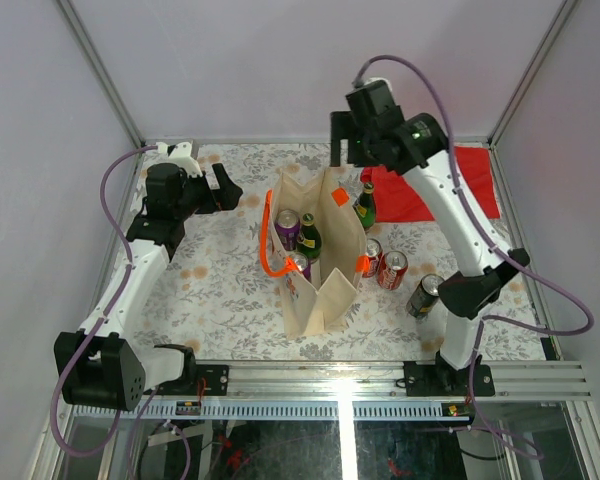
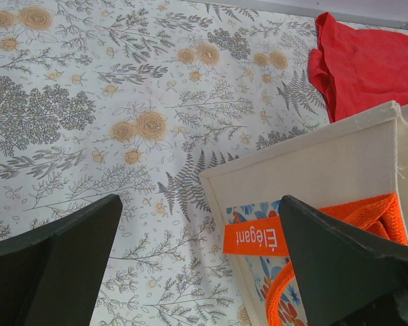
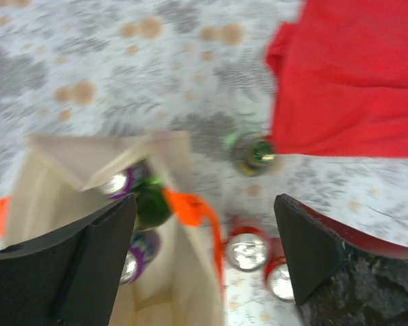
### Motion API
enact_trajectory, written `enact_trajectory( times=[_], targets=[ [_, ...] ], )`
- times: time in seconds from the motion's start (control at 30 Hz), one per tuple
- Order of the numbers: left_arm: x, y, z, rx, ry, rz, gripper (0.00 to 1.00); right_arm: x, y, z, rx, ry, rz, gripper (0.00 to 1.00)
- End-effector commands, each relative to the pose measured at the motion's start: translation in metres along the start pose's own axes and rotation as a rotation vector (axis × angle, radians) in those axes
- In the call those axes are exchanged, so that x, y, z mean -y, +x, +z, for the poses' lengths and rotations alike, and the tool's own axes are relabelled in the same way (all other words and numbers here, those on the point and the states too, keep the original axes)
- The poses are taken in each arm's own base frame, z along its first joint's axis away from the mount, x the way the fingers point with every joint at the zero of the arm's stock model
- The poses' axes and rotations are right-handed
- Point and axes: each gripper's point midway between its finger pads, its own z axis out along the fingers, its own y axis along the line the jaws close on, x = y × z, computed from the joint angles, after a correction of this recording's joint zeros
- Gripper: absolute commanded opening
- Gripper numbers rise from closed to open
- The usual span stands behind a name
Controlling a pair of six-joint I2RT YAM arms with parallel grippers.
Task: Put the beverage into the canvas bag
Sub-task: Pick up the drink from the center of the board.
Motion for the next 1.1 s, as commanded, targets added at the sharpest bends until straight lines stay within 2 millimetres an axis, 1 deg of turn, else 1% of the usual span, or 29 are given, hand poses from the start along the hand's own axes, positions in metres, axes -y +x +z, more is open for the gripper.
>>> enact_trajectory(
  times=[0.0, 0.03, 0.1, 0.13, 0.17, 0.2, 0.27, 0.3, 0.33, 0.4, 0.43, 0.53, 0.63, 0.73, 0.93, 1.07],
  targets=[
    [0.005, -0.020, -0.002, 0.042, 0.018, 0.022, 1.00, 0.081, -0.003, -0.026, 0.040, 0.287, 0.016, 0.97],
    [0.005, -0.019, -0.001, 0.038, 0.017, 0.021, 1.00, 0.096, 0.000, -0.030, 0.035, 0.334, 0.011, 1.00],
    [0.005, -0.018, -0.002, 0.034, 0.019, 0.020, 1.00, 0.124, 0.008, -0.039, 0.018, 0.376, 0.031, 1.00],
    [0.005, -0.017, -0.001, 0.030, 0.021, 0.018, 0.99, 0.136, 0.014, -0.039, -0.002, 0.379, 0.057, 1.00],
    [0.005, -0.016, -0.001, 0.029, 0.020, 0.015, 1.00, 0.147, 0.020, -0.045, -0.012, 0.368, 0.099, 1.00],
    [0.005, -0.016, 0.000, 0.028, 0.021, 0.014, 1.00, 0.158, 0.026, -0.047, -0.026, 0.344, 0.152, 0.98],
    [0.005, -0.016, 0.000, 0.028, 0.021, 0.014, 1.00, 0.180, 0.045, -0.046, -0.066, 0.326, 0.269, 0.95],
    [0.005, -0.017, 0.000, 0.030, 0.022, 0.013, 1.00, 0.190, 0.051, -0.047, -0.076, 0.326, 0.326, 0.94],
    [0.006, -0.017, 0.000, 0.030, 0.022, 0.012, 1.00, 0.196, 0.058, -0.046, -0.101, 0.325, 0.356, 0.93],
    [0.005, -0.015, 0.000, 0.026, 0.024, 0.008, 1.00, 0.206, 0.073, -0.043, -0.175, 0.348, 0.343, 0.91],
    [0.006, -0.015, 0.000, 0.026, 0.026, 0.007, 1.00, 0.205, 0.082, -0.039, -0.233, 0.345, 0.321, 0.89],
    [0.007, -0.014, 0.000, 0.021, 0.032, 0.003, 1.00, 0.195, 0.107, -0.024, -0.388, 0.283, 0.296, 0.79],
    [0.007, -0.014, 0.000, 0.021, 0.033, 0.001, 1.00, 0.182, 0.132, -0.011, -0.497, 0.215, 0.300, 0.76],
    [0.007, -0.013, -0.001, 0.020, 0.032, -0.004, 1.00, 0.171, 0.151, -0.006, -0.543, 0.183, 0.295, 0.74],
    [0.006, -0.008, -0.001, 0.013, 0.029, -0.012, 1.00, 0.137, 0.177, 0.000, -0.577, 0.187, 0.218, 0.76],
    [0.006, -0.009, -0.002, 0.013, 0.030, -0.007, 1.00, 0.129, 0.188, 0.005, -0.587, 0.179, 0.214, 0.80]
  ],
)
